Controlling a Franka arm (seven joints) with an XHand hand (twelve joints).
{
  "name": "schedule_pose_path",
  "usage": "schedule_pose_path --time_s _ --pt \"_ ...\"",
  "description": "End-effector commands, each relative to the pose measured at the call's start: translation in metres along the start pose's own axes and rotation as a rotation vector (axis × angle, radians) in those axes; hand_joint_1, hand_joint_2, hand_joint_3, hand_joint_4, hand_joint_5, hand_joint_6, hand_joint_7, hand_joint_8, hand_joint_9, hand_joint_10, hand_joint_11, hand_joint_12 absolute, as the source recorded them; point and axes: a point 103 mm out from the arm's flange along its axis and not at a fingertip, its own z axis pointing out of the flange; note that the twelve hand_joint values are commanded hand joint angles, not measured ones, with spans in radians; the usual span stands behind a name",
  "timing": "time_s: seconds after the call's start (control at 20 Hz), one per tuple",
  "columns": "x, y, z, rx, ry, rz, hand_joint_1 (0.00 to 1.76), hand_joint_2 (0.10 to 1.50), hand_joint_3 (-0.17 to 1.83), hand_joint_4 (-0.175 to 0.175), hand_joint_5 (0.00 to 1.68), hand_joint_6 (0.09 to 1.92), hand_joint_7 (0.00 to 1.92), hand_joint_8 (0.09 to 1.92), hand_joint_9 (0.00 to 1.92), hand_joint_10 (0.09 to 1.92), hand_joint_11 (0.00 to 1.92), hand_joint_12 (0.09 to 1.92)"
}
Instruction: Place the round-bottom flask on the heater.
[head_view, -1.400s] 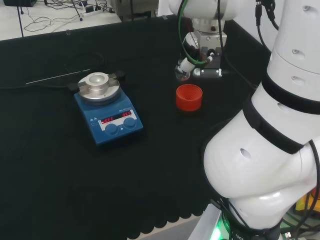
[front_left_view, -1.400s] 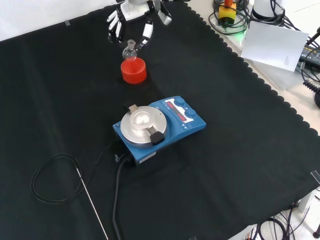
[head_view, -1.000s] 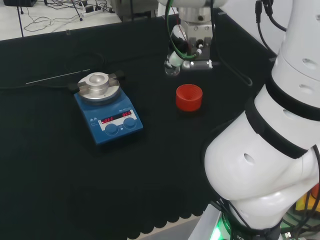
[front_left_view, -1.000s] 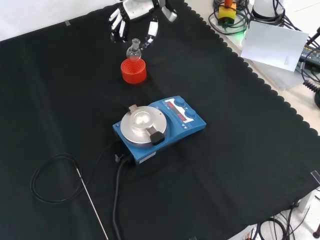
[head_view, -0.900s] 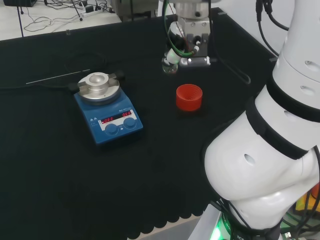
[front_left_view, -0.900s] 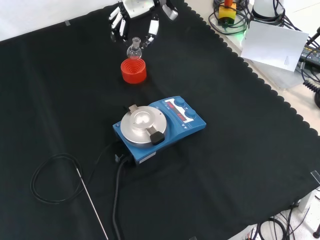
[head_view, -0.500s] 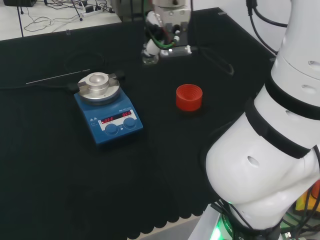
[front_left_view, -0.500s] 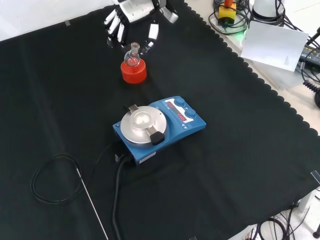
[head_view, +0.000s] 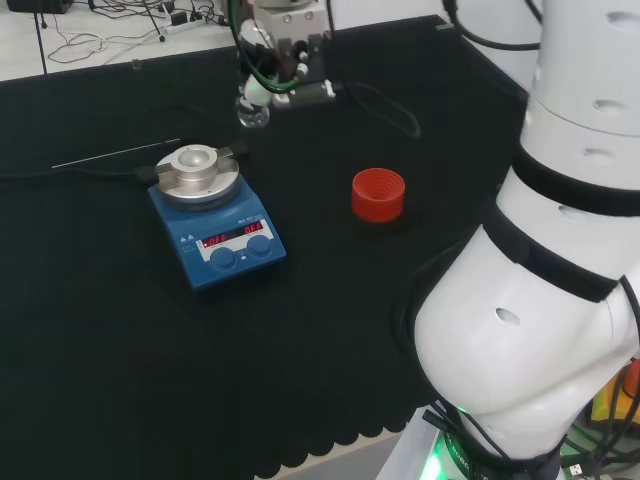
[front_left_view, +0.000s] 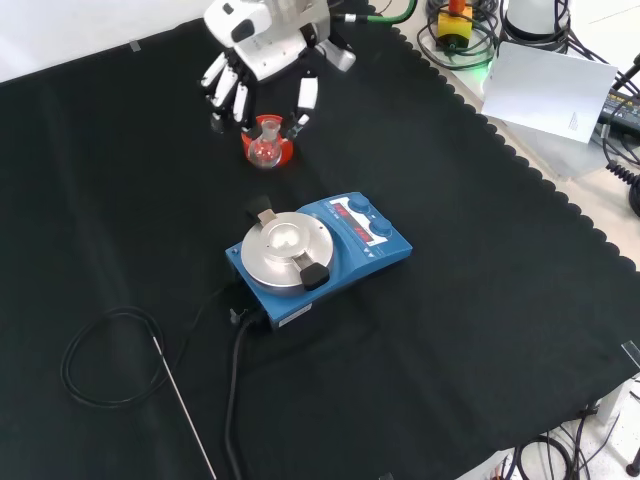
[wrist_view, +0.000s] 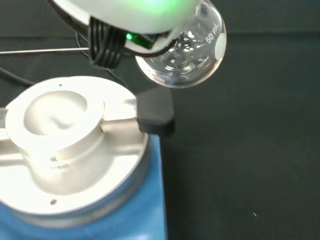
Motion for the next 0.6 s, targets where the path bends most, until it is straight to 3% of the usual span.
schedule_pose_path --time_s 0.05,0.6 --pt "0.061 0.037 0.005 0.052 -0.021 -0.091 1.12 0.63 0.84 0.054 1.14 0.99 0.55 0.67 0.75 0.56 0.41 1.33" --pt "0.081 0.047 0.020 0.097 -0.032 -0.128 1.12 0.63 0.84 0.056 1.14 0.99 0.54 0.67 0.75 0.56 0.41 1.33"
